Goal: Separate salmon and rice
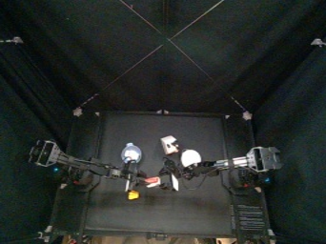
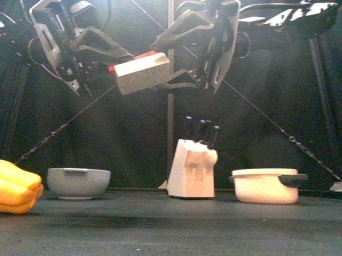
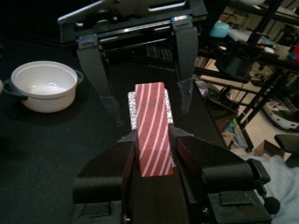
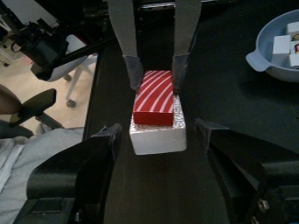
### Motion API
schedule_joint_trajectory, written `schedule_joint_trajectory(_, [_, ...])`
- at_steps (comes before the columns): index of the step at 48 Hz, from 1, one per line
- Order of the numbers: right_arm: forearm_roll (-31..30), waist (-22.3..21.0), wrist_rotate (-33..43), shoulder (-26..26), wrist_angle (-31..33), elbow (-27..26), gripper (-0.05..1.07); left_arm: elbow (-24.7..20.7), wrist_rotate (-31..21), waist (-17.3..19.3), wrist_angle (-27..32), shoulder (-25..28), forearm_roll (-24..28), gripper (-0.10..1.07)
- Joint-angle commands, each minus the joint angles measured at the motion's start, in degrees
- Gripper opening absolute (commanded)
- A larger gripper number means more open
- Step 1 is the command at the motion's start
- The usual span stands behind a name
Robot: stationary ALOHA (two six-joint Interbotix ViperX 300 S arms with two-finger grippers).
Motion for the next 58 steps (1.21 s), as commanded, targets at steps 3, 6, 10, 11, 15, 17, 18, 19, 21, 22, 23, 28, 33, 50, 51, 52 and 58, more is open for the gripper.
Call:
schedule_joint_trajectory(3, [0.26,-0.18,0.0,-0.88,0.35,-1.67,0.98,-1.23,0.0,0.18,-0.97,0.18,-0.09,0.49])
schedule_joint_trajectory(6, [0.7,-0.18,0.26,-0.88,0.88,-1.76,0.97,-1.32,0.0,0.18,-0.97,0.53,-0.09,0.49])
schedule_joint_trajectory(10, [1.67,-0.26,0.09,-0.88,1.41,-1.76,0.96,-1.41,0.0,0.26,-1.14,0.88,-0.09,0.49])
schedule_joint_trajectory(11, [1.93,-0.35,-0.09,-0.88,1.49,-1.76,0.96,-1.49,0.0,0.35,-1.23,1.05,-0.09,0.49])
schedule_joint_trajectory(15, [2.11,-0.35,-0.09,-0.88,1.49,-1.76,0.93,-1.41,0.0,0.53,-1.67,1.23,-0.09,0.49])
schedule_joint_trajectory(17, [2.11,-0.35,-0.18,-0.88,1.49,-1.76,0.92,-1.49,0.0,0.53,-2.02,1.23,-0.09,0.49])
schedule_joint_trajectory(18, [2.02,-0.35,-0.18,-0.88,1.49,-1.85,0.91,-1.41,0.0,0.62,-2.11,1.23,-0.09,0.49])
schedule_joint_trajectory(19, [2.02,-0.35,-0.18,-0.88,1.49,-1.85,0.9,-1.41,0.0,0.62,-2.2,1.23,-0.09,0.49])
schedule_joint_trajectory(21, [2.02,-0.26,-0.18,-0.88,1.49,-1.85,0.87,-1.41,0.0,0.62,-2.29,1.23,-0.09,0.49])
schedule_joint_trajectory(22, [2.02,-0.26,-0.18,-0.88,1.49,-1.76,0.86,-1.41,0.0,0.7,-2.29,1.23,-0.09,0.49])
schedule_joint_trajectory(23, [2.02,-0.26,-0.09,-0.88,1.58,-1.76,0.85,-1.41,0.0,0.7,-2.29,1.23,-0.09,0.49])
schedule_joint_trajectory(28, [1.93,-0.26,-0.09,-0.97,1.49,-1.76,0.79,-1.41,0.0,0.79,-2.29,1.23,-0.09,0.49])
schedule_joint_trajectory(33, [2.2,-0.44,-0.09,-1.23,1.58,-1.76,0.72,-1.23,0.0,0.88,-2.29,1.32,-0.09,0.49])
schedule_joint_trajectory(50, [2.29,-0.7,0.18,-2.55,1.58,-1.85,0.55,-1.93,0.0,1.05,-2.72,2.55,-0.09,0.49])
schedule_joint_trajectory(51, [2.29,-0.62,0.18,-2.46,1.58,-1.76,0.54,-1.93,0.0,1.05,-2.72,2.55,-0.09,0.49])
schedule_joint_trajectory(52, [2.29,-0.62,0.18,-2.46,1.58,-1.76,0.54,-1.93,0.0,1.05,-2.81,2.64,-0.09,0.49])
schedule_joint_trajectory(58, [2.29,-0.7,0.18,-2.46,1.58,-1.76,0.54,-1.93,0.0,1.05,-3.08,2.72,-0.09,0.49])
